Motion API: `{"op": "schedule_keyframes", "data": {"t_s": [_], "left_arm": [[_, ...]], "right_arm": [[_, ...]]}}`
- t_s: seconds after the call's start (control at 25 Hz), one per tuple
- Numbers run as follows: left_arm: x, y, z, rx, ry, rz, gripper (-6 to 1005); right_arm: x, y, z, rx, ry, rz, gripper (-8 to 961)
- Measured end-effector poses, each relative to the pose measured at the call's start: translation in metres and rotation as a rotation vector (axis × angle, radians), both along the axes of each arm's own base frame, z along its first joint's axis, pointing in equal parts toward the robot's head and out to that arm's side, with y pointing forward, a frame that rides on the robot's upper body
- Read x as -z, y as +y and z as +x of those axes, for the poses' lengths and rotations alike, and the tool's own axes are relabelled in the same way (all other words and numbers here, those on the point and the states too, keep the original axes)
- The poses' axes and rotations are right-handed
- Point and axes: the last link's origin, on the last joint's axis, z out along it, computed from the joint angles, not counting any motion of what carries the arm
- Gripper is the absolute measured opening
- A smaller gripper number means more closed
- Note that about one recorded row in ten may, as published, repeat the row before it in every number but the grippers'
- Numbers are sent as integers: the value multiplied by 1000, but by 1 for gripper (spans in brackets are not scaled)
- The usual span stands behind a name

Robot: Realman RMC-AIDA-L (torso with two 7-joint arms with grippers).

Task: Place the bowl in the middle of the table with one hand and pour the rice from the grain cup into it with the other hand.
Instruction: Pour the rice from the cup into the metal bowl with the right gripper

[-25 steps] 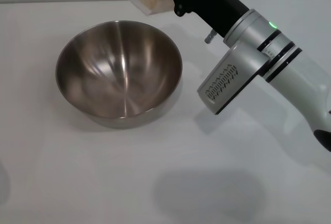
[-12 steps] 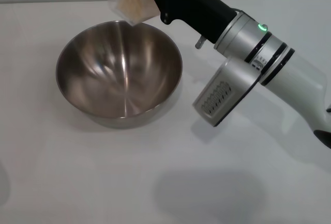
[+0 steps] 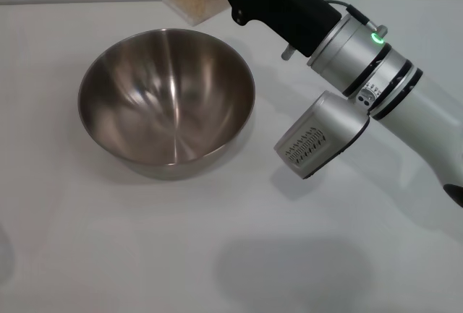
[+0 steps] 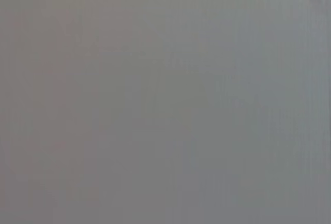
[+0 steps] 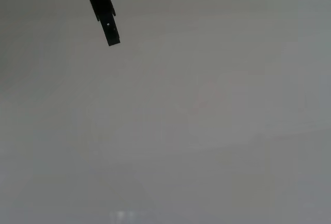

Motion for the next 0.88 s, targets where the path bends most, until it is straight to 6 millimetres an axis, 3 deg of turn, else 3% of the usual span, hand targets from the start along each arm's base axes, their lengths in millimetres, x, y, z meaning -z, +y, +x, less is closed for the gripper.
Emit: {"op": "schedule_keyframes", "data": {"t_s": [0.36, 0.88], "left_arm": [[0, 1, 1, 4, 2, -2, 758], [1, 0, 2, 14, -20, 2, 758]], "right_arm": [[-2, 0, 5, -39, -92, 103, 2], [3, -4, 5, -117, -184, 108, 2]]}}
